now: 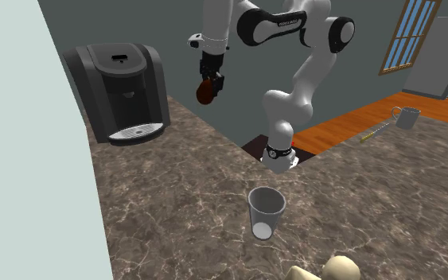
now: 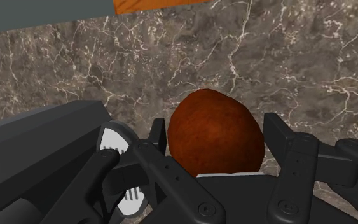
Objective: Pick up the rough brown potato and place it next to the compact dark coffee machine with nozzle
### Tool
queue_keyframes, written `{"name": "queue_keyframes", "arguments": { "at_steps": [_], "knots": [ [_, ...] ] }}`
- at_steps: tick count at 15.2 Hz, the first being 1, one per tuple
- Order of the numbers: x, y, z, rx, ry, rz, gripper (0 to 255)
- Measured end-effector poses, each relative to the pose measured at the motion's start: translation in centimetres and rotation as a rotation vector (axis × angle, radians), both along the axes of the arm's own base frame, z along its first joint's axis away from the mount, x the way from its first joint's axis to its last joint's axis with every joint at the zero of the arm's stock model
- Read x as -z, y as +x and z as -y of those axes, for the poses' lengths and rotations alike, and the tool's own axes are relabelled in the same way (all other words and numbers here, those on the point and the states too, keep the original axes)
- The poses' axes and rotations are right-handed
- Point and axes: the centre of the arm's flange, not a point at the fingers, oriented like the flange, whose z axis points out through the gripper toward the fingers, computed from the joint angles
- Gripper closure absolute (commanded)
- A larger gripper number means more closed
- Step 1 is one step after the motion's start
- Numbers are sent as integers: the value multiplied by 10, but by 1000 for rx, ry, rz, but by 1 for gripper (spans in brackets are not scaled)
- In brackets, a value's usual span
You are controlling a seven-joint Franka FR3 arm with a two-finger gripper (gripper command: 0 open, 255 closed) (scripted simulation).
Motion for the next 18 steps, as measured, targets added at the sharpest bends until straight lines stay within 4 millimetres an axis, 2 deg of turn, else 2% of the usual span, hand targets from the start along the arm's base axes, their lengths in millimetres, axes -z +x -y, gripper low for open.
{"name": "queue_keyframes", "arguments": {
  "at_steps": [18],
  "knots": [
    [-96,-1,-1,0,0,0,255]
  ]
}}
